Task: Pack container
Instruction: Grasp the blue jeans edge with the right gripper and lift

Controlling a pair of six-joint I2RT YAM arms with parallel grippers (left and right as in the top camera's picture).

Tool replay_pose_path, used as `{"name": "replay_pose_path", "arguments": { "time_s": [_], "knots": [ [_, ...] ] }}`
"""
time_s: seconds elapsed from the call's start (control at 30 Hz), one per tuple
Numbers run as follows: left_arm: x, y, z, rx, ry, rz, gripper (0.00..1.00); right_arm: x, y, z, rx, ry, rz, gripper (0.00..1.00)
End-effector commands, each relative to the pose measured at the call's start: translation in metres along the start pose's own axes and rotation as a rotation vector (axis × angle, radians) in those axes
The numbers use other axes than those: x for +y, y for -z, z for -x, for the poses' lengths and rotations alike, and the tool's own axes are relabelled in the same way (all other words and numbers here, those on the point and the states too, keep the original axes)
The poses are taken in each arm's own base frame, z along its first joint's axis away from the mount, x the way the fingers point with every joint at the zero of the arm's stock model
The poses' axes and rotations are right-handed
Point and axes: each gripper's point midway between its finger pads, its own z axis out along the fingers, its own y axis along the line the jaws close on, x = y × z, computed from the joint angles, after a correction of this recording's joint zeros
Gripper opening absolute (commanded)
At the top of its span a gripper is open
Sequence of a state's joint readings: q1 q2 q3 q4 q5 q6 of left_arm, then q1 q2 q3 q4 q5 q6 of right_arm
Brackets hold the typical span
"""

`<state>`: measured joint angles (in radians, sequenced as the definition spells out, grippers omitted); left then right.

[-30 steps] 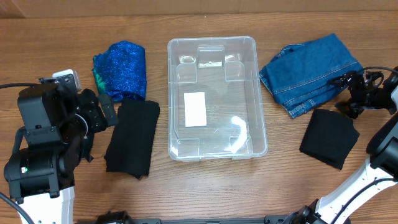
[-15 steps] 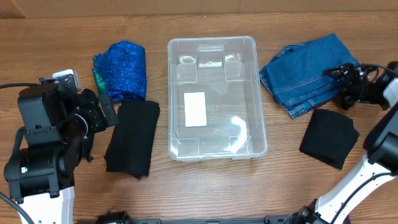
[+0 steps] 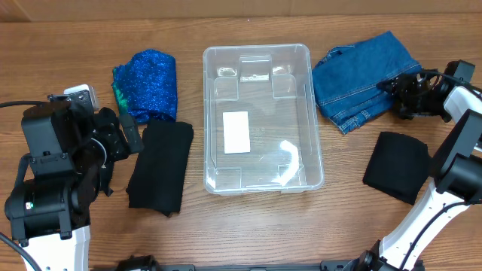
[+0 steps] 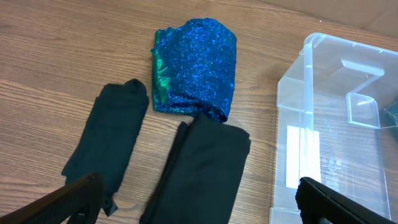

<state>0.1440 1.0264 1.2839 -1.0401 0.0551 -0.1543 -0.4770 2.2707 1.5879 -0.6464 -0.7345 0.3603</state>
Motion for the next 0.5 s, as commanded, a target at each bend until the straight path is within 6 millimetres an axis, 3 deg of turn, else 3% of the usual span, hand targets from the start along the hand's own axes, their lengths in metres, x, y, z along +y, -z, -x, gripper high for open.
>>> {"name": "replay_pose_path", "arguments": {
  "time_s": [0.0,0.13,0.3,0.4,0.47],
  "knots": [
    [0.000,0.006,0.008,-0.026,-0.002,0.006,1.00,-0.026,-0.027,-0.015,0.051,-0.045,-0.067,0.47],
    [0.000,0.006,0.008,-0.026,-0.002,0.006,1.00,-0.025,-0.027,-0.013,0.044,-0.038,-0.063,0.37],
    [0.000,0.006,0.008,-0.027,-0.002,0.006,1.00,-0.023,-0.027,-0.012,0.041,-0.032,-0.055,0.33],
    [0.000,0.006,0.008,-0.026,-0.002,0.007,1.00,-0.013,-0.026,-0.011,0.047,-0.019,-0.006,0.27],
    [0.000,0.006,0.008,-0.027,-0.002,0.007,1.00,-0.003,-0.024,-0.008,0.049,-0.006,0.036,0.17]
  ]
}}
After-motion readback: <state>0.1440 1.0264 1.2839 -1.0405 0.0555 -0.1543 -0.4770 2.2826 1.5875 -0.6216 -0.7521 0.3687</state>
